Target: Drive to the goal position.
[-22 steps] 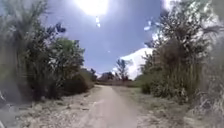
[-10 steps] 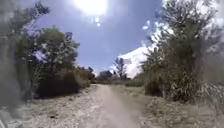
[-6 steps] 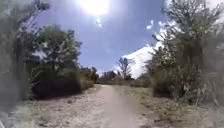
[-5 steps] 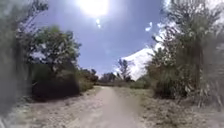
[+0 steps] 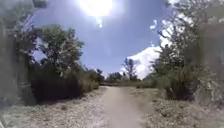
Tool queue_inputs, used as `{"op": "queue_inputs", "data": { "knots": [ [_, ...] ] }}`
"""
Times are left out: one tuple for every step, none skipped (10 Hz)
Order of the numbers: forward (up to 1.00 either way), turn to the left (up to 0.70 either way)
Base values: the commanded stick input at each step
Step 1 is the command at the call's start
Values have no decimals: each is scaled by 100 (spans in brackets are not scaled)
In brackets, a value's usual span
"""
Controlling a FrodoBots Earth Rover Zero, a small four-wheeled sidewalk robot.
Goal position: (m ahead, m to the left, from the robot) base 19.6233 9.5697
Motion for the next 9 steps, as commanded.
{"op": "queue_inputs", "data": {
  "knots": [
    [85,0],
    [85,0],
    [85,0],
    [85,0],
    [85,0],
    [85,0],
    [85,0],
    [85,0],
    [85,0]
  ]
}}
